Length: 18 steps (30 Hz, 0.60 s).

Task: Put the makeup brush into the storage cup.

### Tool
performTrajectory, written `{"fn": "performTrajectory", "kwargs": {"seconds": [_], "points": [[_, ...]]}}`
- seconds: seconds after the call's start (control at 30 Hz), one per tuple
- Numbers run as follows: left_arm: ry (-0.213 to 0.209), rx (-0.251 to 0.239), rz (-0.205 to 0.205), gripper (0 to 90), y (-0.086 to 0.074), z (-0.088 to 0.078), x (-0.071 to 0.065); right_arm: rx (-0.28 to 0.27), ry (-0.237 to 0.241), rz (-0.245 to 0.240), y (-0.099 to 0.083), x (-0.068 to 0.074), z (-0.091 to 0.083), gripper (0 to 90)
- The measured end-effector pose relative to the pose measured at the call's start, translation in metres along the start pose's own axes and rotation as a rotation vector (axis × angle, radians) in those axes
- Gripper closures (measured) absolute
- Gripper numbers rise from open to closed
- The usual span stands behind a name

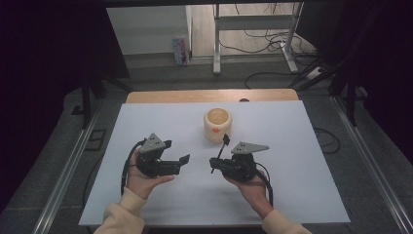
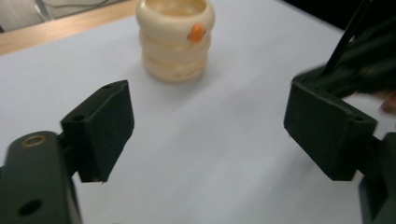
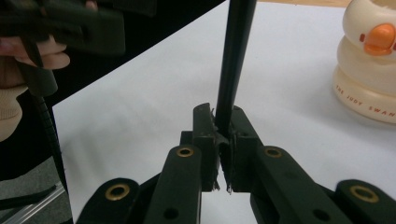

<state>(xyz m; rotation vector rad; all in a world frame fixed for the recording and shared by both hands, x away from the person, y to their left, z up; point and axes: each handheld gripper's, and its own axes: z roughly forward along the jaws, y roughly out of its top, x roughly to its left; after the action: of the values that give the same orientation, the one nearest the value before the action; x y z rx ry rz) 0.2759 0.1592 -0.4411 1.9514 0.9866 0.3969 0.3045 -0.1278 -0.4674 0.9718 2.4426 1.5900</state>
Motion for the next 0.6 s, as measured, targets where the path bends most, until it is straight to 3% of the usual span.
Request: {"fn": "performTrajectory", "kwargs": {"seconds": [0.1, 0.27, 0.6], "points": [[0.037, 0.013, 0.019, 11.3, -0.010, -0.001, 0.002, -0.005, 0.001, -0.008, 0.002, 0.000, -0.002, 84.3], [0.041, 0.016, 0.023, 10.4, -0.022, -0.006, 0.004, -0.013, -0.010, -0.014, 0.004, -0.003, -0.007, 84.3], [0.037, 0.055, -0.033, 11.4, -0.048, -0.026, 0.013, -0.032, -0.020, -0.028, 0.008, -0.005, -0.016, 84.2]]}}
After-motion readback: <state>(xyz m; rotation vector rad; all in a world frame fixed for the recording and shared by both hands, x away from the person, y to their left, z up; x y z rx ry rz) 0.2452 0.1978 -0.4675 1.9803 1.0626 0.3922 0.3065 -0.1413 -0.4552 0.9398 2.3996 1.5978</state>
